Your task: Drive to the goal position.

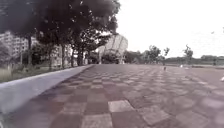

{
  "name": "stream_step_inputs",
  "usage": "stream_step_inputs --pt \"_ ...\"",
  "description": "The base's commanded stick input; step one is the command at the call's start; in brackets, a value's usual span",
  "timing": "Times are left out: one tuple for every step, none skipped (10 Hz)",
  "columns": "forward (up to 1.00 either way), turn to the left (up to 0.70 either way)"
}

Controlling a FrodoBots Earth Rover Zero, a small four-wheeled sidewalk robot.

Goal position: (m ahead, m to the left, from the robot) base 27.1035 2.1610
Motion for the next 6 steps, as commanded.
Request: stream_step_inputs --pt "1.00 0.00" --pt "1.00 0.00" --pt "1.00 0.00" --pt "1.00 0.00" --pt "1.00 0.00" --pt "1.00 0.00"
